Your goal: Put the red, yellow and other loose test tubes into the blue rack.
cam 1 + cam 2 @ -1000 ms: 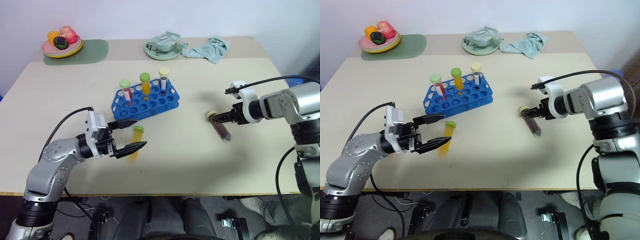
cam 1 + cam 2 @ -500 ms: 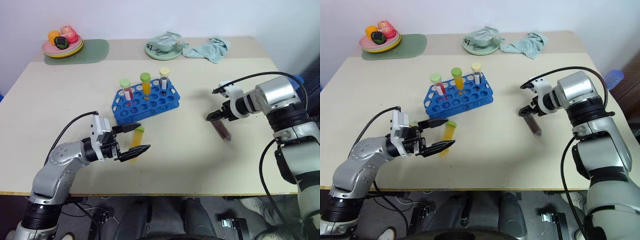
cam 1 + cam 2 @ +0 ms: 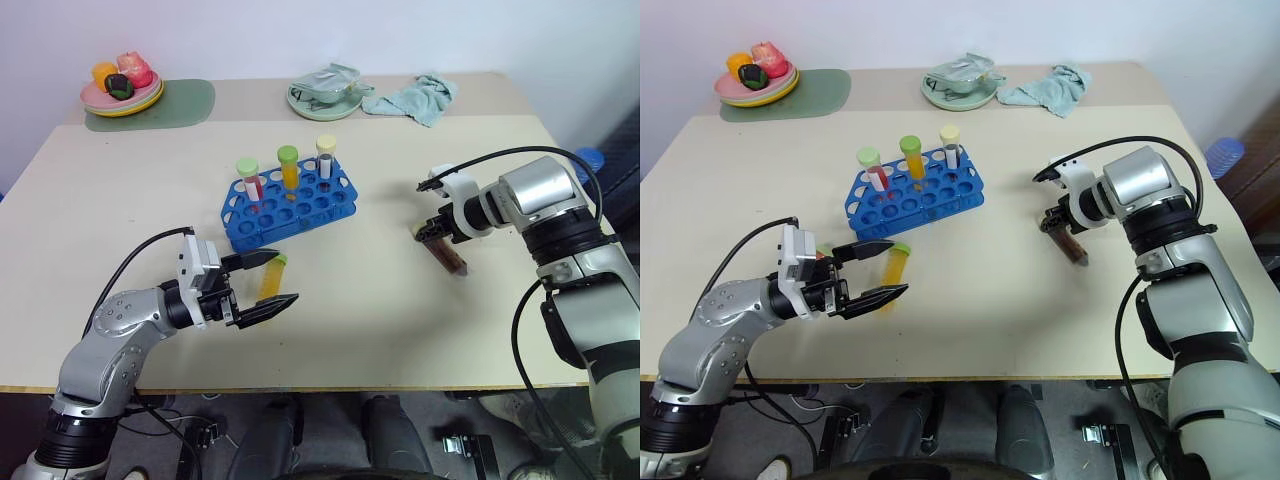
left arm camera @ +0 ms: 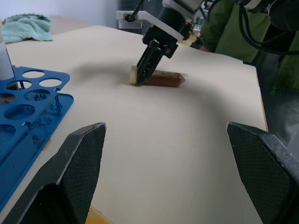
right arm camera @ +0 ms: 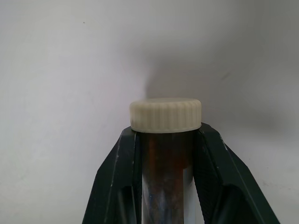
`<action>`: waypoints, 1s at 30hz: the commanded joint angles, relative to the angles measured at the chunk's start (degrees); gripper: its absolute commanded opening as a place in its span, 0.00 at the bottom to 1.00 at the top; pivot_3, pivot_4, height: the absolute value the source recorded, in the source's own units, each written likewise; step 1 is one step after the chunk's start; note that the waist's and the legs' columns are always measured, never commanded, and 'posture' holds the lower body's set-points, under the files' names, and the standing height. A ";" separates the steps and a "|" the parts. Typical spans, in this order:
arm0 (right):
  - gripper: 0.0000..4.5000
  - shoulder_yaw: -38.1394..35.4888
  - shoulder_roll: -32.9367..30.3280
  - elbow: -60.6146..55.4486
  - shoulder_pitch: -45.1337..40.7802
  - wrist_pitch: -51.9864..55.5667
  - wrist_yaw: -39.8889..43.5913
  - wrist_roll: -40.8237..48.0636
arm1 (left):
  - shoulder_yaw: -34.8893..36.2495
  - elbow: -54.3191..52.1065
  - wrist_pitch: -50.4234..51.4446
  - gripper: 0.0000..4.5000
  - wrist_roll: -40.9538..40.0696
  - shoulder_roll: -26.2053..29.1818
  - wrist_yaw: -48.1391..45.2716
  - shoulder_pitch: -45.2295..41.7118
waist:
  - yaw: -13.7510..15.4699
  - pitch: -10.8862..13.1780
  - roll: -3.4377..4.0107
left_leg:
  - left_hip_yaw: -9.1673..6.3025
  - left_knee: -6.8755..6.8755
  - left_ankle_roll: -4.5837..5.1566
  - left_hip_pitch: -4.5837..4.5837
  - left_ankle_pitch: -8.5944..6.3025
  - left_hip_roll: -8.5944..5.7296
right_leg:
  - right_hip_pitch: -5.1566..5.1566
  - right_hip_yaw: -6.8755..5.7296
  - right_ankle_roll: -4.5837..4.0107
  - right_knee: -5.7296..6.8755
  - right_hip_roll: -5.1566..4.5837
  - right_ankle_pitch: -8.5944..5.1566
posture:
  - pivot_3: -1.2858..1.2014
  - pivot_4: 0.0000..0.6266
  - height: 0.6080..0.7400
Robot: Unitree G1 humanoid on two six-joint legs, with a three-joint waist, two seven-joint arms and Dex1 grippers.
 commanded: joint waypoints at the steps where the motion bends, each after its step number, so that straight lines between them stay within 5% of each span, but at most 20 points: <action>1: 0.19 -1.94 0.60 -3.30 0.65 -0.24 0.56 0.25 | 1.97 -2.34 0.02 0.94 -1.50 0.63 0.21 0.31 | 0.00 0.00 0.00 | 0.00 0.00 0.00 0.00 0.00 0.00 | 0.00 0.00 0.00 0.00 0.00 0.00 | 0.52 0.24 1.00; 6: 0.19 -9.66 1.83 -12.81 0.00 3.77 1.60 5.96 | 2.38 -2.51 0.14 0.94 -1.85 0.92 0.43 0.67 | -0.20 0.05 0.08 | 0.01 -0.03 0.00 0.00 0.00 0.01 | -0.06 0.03 0.00 0.04 0.00 0.00 | 0.52 0.24 1.00; 12: 0.19 -29.46 12.40 -24.05 1.09 -0.26 -2.31 16.45 | 2.93 -3.12 0.53 0.94 -2.11 1.02 1.32 1.17 | 0.08 0.04 0.07 | 0.00 -0.11 0.01 -0.01 -0.01 0.01 | -0.09 0.04 0.00 0.05 0.01 0.00 | 0.52 0.24 1.00; 15: 0.19 -36.76 21.94 -24.72 4.84 -20.95 0.21 20.54 | 3.84 -2.98 0.46 0.94 -2.00 0.93 2.02 1.56 | 0.15 0.01 0.02 | 0.00 -0.08 0.01 -0.01 -0.01 0.00 | -0.05 0.04 0.00 0.03 0.01 0.01 | 0.52 0.24 1.00; 19: 0.19 -33.66 26.61 -18.38 9.04 -46.37 0.75 12.65 | 4.83 -3.31 0.80 0.94 -2.36 1.38 2.13 3.05 | 0.05 0.01 0.02 | -0.01 -0.05 -0.05 0.00 0.03 -0.02 | -0.05 0.03 0.01 0.08 0.01 0.01 | 0.52 0.24 1.00; 30: 0.19 -33.59 35.84 7.56 7.91 -81.46 0.62 8.13 | 10.29 -8.30 2.97 0.94 -4.57 3.37 4.65 9.23 | -1.81 0.02 0.05 | 0.01 -0.42 -0.41 0.09 0.25 0.07 | -0.24 0.07 -0.02 0.19 0.07 0.02 | 0.52 0.24 1.00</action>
